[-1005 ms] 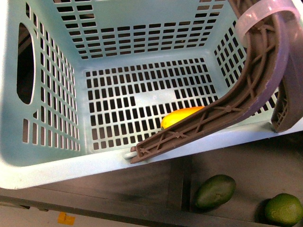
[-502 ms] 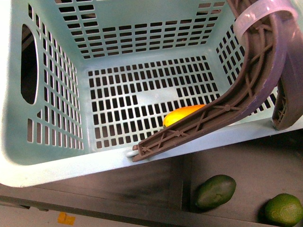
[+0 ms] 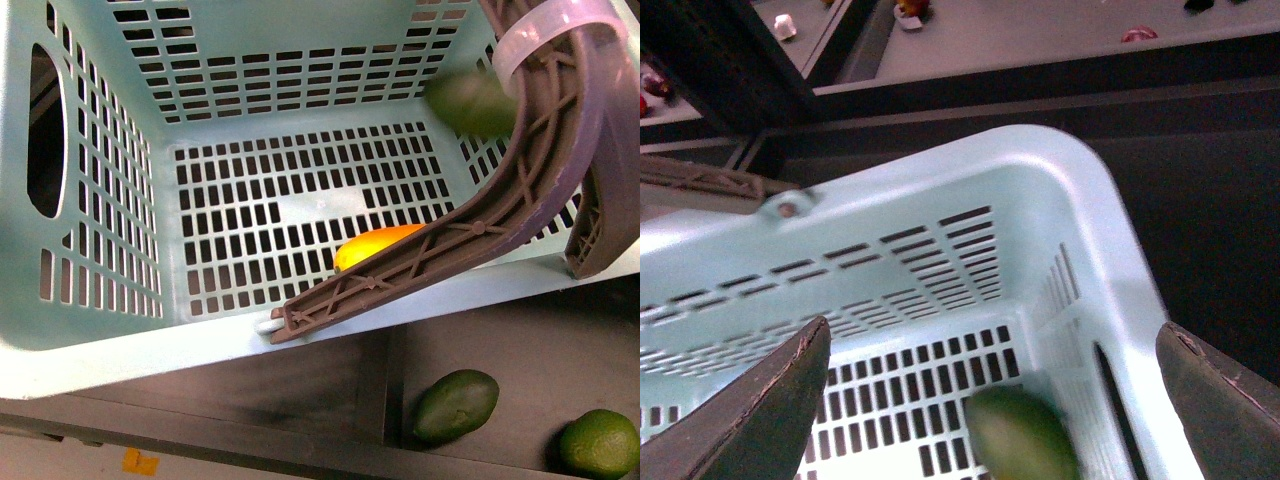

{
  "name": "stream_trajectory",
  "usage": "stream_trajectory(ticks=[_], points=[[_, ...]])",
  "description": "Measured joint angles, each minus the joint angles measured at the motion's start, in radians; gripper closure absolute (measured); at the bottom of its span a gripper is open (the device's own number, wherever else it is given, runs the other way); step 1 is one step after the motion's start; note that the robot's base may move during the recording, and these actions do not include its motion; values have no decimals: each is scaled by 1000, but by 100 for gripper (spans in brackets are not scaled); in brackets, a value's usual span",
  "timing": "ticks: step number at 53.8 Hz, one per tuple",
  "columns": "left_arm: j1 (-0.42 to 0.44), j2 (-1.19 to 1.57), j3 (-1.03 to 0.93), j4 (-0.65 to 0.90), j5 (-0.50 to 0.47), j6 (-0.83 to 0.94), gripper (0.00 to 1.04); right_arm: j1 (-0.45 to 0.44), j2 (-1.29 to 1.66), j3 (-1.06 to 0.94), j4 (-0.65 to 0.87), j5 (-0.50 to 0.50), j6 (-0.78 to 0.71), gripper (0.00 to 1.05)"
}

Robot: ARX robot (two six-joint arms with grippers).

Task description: Pick mango and avocado into basket

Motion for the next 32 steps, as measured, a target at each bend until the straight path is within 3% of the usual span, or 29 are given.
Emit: stream_trajectory(ticks=[13, 24, 32], points=[[0, 1, -2, 0, 8, -3, 77, -34, -87, -20, -50, 74, 14, 9], [1, 1, -2, 0, 1, 2, 77, -170, -369, -158, -190, 275, 25, 9], [1, 1, -2, 0, 10, 0, 77, -203, -483, -223, -247, 318, 31, 9]])
